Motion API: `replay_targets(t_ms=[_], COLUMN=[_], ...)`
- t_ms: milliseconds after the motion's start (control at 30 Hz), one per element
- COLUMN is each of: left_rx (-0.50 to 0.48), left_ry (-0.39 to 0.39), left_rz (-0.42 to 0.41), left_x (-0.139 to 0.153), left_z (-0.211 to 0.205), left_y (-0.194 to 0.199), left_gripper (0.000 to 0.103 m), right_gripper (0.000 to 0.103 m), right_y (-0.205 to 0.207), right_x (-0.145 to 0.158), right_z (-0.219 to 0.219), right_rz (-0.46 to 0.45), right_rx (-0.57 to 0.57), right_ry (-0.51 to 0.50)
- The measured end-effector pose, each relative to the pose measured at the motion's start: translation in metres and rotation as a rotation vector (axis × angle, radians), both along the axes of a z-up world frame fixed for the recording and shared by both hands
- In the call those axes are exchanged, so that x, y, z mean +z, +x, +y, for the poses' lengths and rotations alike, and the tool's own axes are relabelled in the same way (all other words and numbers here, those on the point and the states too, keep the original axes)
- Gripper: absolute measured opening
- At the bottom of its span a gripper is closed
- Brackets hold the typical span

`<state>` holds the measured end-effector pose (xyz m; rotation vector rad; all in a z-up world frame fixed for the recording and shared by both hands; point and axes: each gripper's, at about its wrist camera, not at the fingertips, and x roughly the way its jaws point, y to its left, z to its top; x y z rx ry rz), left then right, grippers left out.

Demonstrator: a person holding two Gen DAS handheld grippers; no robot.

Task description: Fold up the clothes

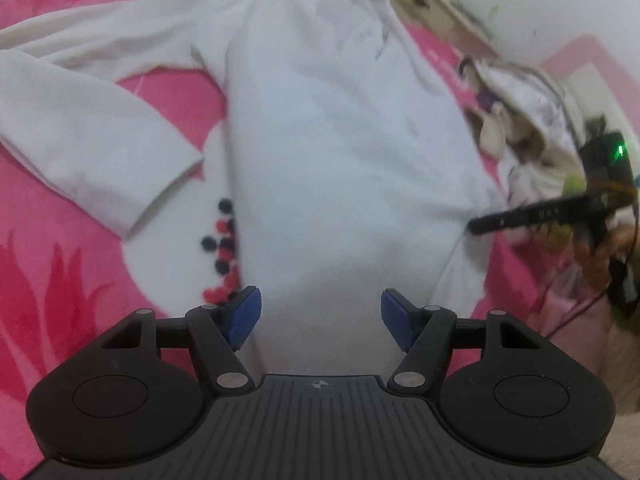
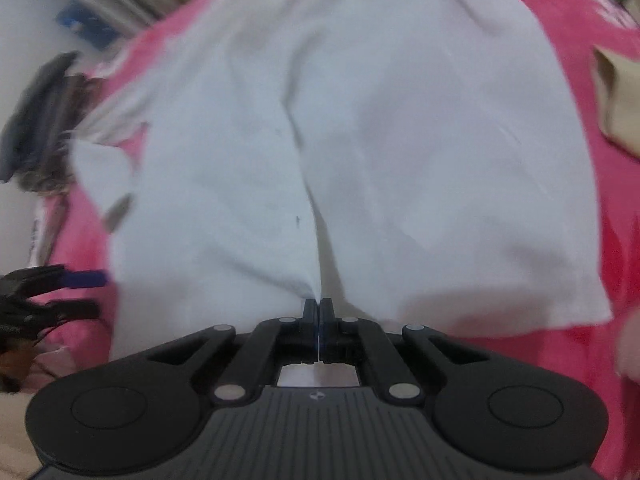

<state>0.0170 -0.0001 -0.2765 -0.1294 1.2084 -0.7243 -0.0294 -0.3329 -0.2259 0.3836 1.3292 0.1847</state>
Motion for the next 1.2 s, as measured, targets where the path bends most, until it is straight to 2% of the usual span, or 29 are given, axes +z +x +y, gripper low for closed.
replay_targets(t_ms=[167, 333, 400, 467, 533, 567, 667, 733, 800, 833, 900, 1067, 1133, 1200], left_rx=[-0.030, -0.067, -0.076, -0.087, -0.098, -0.100, -0.110, -0.115, -0.118, -0.119, -0.113, -0.083, -0.083, -0.113], left_ry=[0.075, 0.122, 0.137, 0.155, 0.171, 0.176, 0.176, 0.184, 0.197, 0.203, 0.204, 0.115, 0.115, 0.161], left_rz=[0.051, 0.067, 0.077, 0.075, 0.066, 0.059, 0.037, 0.032, 0.032, 0.033, 0.044, 0.055, 0.052, 0.037], left_x=[-0.013, -0.020, -0.023, -0.024, -0.024, -0.023, -0.019, -0.019, -0.019, -0.020, -0.022, -0.013, -0.009, -0.008], left_z=[-0.006, -0.012, -0.015, -0.019, -0.023, -0.024, -0.022, -0.023, -0.024, -0.025, -0.026, -0.020, -0.023, -0.031], left_y=[-0.003, -0.011, -0.012, -0.013, -0.015, -0.016, -0.018, -0.019, -0.019, -0.019, -0.017, -0.015, -0.015, -0.018], left_gripper=[0.067, 0.067, 0.066, 0.066, 0.063, 0.062, 0.057, 0.051, 0.050, 0.050, 0.050, 0.054, 0.054, 0.053], right_gripper=[0.001, 0.001, 0.005, 0.012, 0.037, 0.038, 0.034, 0.006, 0.005, 0.005, 0.005, 0.005, 0.005, 0.005], right_y=[0.007, 0.015, 0.016, 0.009, 0.001, -0.003, -0.009, -0.010, -0.013, -0.013, -0.013, -0.020, -0.019, -0.017], right_x=[-0.007, -0.001, -0.001, -0.016, -0.029, -0.033, -0.037, -0.029, -0.011, -0.004, -0.003, -0.026, -0.021, -0.018], right_z=[-0.002, -0.013, -0.018, -0.021, -0.023, -0.022, -0.015, -0.011, -0.007, -0.004, -0.001, -0.015, -0.007, -0.003], right_rz=[-0.011, -0.055, -0.059, 0.028, 0.102, 0.116, 0.122, 0.120, 0.096, 0.087, 0.088, 0.160, 0.133, 0.122], right_rx=[0.005, -0.053, -0.078, -0.100, -0.119, -0.114, -0.069, -0.039, -0.010, 0.020, 0.062, -0.015, 0.023, 0.029], right_ry=[-0.034, 0.011, 0.039, 0.090, 0.146, 0.159, 0.159, 0.177, 0.259, 0.253, 0.145, 0.070, 0.060, 0.074])
